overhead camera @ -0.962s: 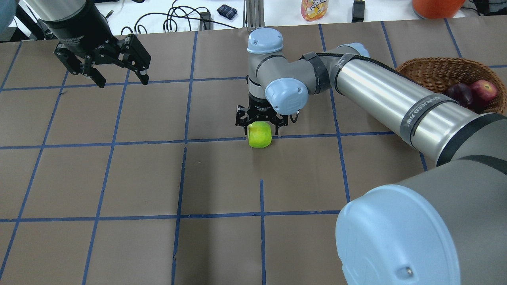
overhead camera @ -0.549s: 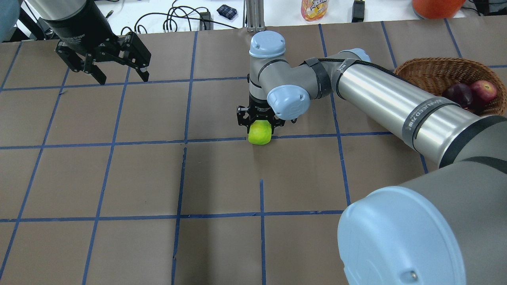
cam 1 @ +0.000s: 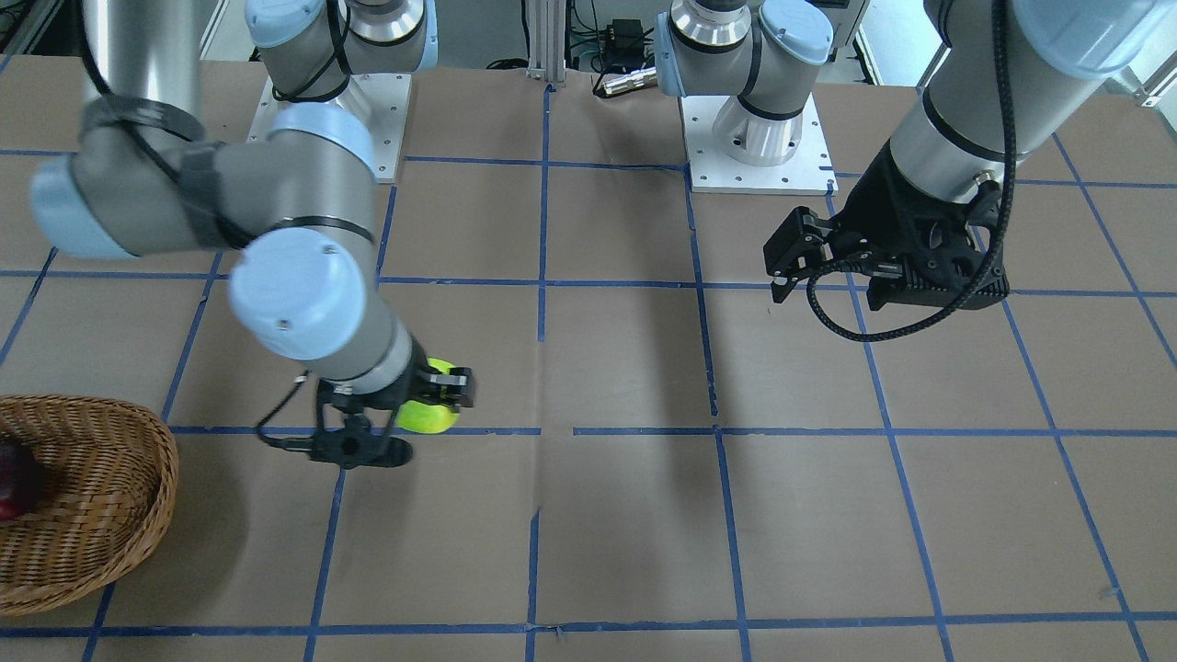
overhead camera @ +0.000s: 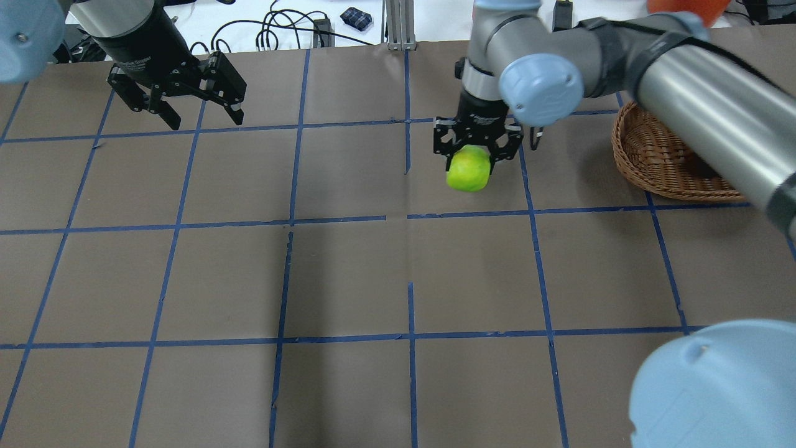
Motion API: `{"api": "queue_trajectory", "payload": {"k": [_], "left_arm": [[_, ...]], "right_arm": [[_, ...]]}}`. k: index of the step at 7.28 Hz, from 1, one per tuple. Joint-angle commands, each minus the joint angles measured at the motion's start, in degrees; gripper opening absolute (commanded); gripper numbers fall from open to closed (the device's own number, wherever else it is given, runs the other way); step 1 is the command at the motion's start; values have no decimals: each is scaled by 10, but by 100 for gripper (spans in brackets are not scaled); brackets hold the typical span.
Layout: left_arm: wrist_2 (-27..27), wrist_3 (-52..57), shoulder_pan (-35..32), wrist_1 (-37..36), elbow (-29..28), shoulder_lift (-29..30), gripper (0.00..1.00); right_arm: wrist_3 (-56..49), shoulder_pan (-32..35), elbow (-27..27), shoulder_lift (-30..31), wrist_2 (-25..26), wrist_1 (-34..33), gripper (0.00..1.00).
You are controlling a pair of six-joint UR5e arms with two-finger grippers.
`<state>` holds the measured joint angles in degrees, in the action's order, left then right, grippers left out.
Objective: Put all apples into basket
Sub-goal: 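Carry the green apple into the basket with the right gripper and release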
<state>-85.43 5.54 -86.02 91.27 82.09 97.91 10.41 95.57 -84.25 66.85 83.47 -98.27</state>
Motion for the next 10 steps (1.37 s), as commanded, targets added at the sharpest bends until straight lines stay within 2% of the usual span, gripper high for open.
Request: {"api": "queue_trajectory", "payload": {"k": [1, 2, 3, 4, 5, 7, 8, 9, 10], "left_arm": [[6, -2, 0, -7, -5, 3, 100], [3, -3, -3, -3, 2, -3, 100], [0, -3, -3, -2, 2, -4, 100], [2, -3, 0, -2, -7, -3, 100], [4, -4, -3, -2, -7, 1, 100], [6, -1, -2, -7, -8, 2, 100], [-2, -6, -2, -6, -7, 2, 100], [-5, -8, 0, 5, -9, -4, 100], [-6, -8, 1, 20, -12, -13, 100]], "right_arm": [[-210, -146, -6, 33, 74, 46, 0], [-331, -211, -7, 27, 82, 34, 0], [-347, -243, 0, 9, 85, 21, 0], [-365, -259, -6, -19, 117, -34, 0], [-397, -268, 3, -40, 145, -51, 0], [-397, -277, 7, -51, 145, -68, 0], [-390, -277, 8, -77, 150, -79, 0], [-396, -277, 7, -81, 151, -69, 7], [-398, -277, 8, -81, 151, -52, 33]]}}
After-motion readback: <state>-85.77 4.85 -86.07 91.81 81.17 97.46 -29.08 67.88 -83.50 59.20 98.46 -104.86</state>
